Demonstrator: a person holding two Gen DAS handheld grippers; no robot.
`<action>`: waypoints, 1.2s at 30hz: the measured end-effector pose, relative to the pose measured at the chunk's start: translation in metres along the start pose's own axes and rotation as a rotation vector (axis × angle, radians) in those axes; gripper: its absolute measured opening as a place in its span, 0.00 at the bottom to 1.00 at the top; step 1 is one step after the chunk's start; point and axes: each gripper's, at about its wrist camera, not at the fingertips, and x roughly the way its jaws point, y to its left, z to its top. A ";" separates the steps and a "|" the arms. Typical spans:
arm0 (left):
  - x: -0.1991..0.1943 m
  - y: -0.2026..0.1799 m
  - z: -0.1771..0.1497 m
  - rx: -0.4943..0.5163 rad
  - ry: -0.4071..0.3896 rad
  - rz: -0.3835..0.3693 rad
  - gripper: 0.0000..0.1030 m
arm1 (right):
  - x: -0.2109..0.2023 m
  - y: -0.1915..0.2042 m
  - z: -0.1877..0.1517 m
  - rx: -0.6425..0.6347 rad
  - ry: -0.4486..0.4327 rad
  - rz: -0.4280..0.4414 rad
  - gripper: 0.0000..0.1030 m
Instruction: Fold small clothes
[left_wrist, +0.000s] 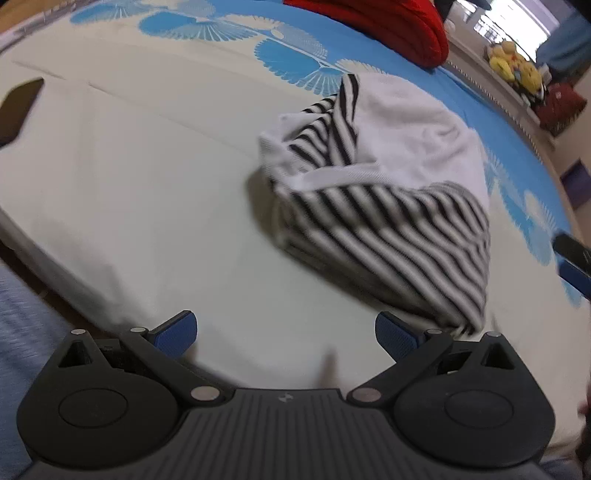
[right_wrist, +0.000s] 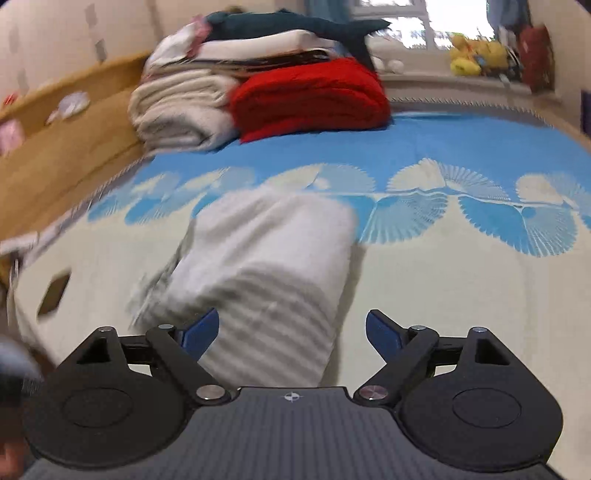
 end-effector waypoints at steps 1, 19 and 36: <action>0.006 -0.003 0.005 -0.025 0.008 -0.012 1.00 | 0.016 -0.015 0.018 0.038 0.022 0.014 0.87; 0.074 -0.001 0.057 -0.318 0.025 -0.012 0.87 | 0.285 -0.055 0.127 -0.019 0.519 0.200 0.88; 0.189 -0.164 0.290 0.310 0.044 -0.099 0.41 | 0.161 -0.136 0.023 0.598 0.170 0.039 0.43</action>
